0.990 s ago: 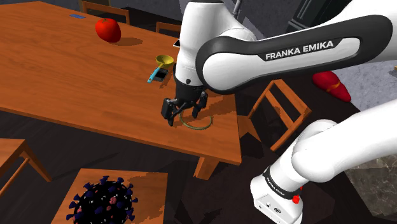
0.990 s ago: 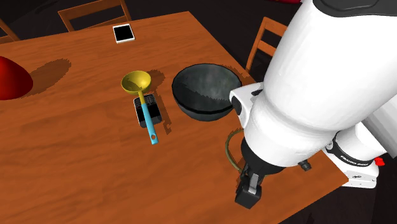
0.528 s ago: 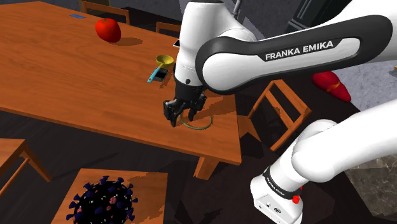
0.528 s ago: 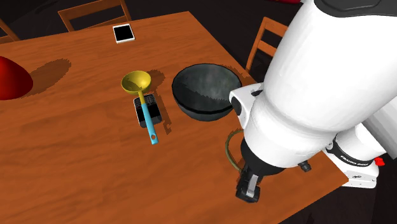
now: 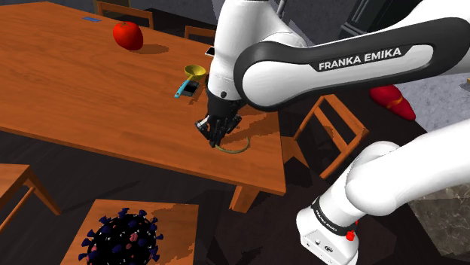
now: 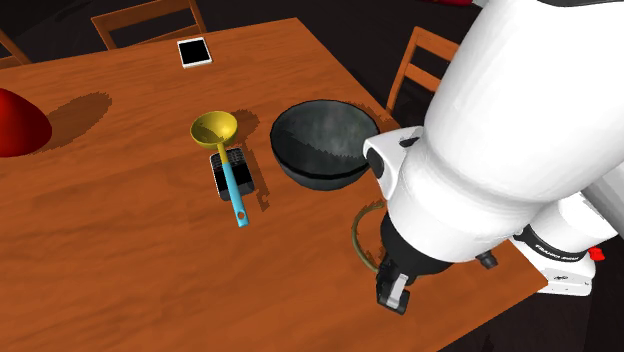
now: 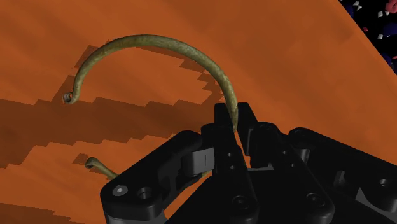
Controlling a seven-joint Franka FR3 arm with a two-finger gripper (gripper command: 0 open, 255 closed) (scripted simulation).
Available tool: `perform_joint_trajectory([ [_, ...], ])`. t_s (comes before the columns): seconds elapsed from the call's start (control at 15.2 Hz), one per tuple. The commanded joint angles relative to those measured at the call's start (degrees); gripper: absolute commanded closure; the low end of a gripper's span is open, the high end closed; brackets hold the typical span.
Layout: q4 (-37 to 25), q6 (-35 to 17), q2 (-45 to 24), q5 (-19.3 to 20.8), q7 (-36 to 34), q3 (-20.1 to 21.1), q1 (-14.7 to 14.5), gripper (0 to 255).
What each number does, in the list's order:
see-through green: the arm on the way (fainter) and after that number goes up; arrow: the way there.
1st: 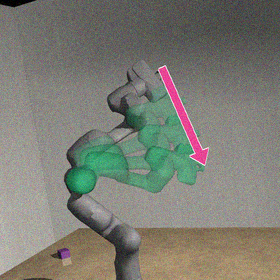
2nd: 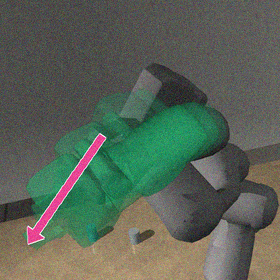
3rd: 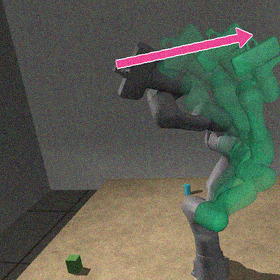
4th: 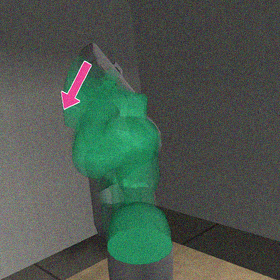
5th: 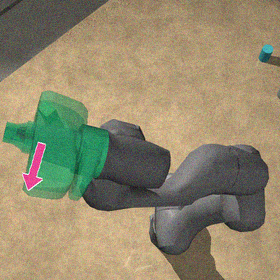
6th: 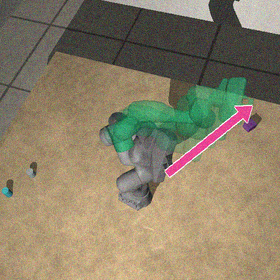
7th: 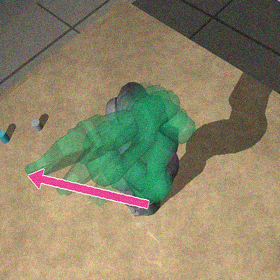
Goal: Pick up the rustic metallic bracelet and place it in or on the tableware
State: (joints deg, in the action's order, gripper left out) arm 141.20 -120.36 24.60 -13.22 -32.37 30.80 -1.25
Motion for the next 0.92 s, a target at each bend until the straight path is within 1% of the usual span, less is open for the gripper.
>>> perform_joint_trajectory([
  [0.0,-0.01,0.51,-1.06,0.51,-0.35,0.23,0.40,255],
  [0.86,-7.58,11.27,2.22,0.90,0.17,-2.08,0.43,255],
])
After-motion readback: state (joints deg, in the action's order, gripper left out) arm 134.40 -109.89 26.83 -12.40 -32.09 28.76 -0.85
